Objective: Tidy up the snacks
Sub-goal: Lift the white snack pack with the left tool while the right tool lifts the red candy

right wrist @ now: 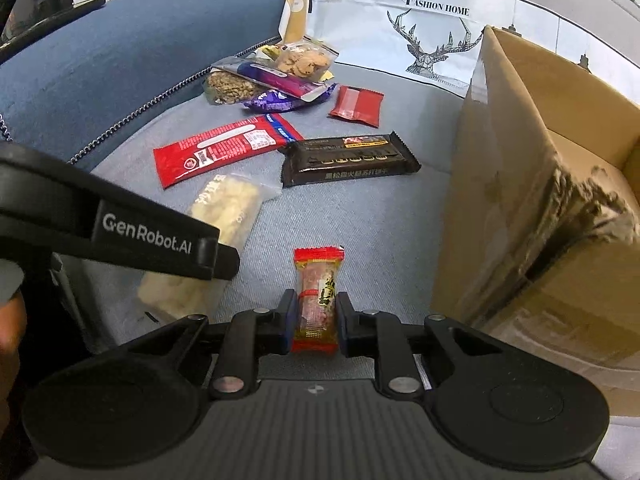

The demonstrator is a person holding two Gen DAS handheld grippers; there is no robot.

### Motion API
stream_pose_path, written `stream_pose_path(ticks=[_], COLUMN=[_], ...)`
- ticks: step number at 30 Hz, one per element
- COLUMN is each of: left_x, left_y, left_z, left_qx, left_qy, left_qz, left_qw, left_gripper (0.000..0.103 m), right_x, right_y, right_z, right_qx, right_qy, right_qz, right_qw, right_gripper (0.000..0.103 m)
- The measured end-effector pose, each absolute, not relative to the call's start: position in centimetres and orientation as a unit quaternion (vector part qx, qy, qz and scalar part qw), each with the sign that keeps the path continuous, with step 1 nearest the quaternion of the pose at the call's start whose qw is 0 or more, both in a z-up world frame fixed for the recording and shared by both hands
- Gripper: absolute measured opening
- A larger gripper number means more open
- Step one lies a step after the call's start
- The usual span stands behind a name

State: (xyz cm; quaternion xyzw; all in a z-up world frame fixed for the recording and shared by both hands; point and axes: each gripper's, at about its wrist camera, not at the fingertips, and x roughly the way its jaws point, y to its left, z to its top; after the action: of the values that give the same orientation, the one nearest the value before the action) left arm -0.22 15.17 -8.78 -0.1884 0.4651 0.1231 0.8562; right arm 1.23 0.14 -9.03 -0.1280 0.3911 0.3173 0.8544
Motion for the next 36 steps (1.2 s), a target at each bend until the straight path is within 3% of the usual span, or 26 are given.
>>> stream_pose_path(ticks=[18, 20, 22, 28, 36], left_x=[-0.9, -1.3, -1.7, -2.6, -2.4], left_y=[15.0, 14.9, 14.8, 15.2, 16.2], left_z=[-7.4, -6.6, -5.8, -4.2, -5.5], left_qx=[-0.194, -0.193, -0.193, -0.205, -0.225], left_qy=[0.427, 0.411, 0.394, 0.357, 0.376], left_qz=[0.122, 0.122, 0.123, 0.128, 0.139], left_qw=[0.874, 0.883, 0.89, 0.902, 0.888], left_gripper=[0.041, 0.041, 0.041, 0.041, 0.041], right_x=[0.7, 0.7, 0.5, -0.7, -0.9], right_y=[-0.6, -0.9, -1.3, -2.8, -1.5], right_z=[-7.4, -6.8, -5.8, -2.0, -5.7], right_qx=[-0.113, -0.105, -0.103, -0.109, -0.129], right_qy=[0.362, 0.359, 0.351, 0.306, 0.323], right_qz=[0.332, 0.335, 0.342, 0.37, 0.358], right_qw=[0.864, 0.865, 0.865, 0.87, 0.866], right_gripper=[0.018, 0.015, 0.001, 0.002, 0.001])
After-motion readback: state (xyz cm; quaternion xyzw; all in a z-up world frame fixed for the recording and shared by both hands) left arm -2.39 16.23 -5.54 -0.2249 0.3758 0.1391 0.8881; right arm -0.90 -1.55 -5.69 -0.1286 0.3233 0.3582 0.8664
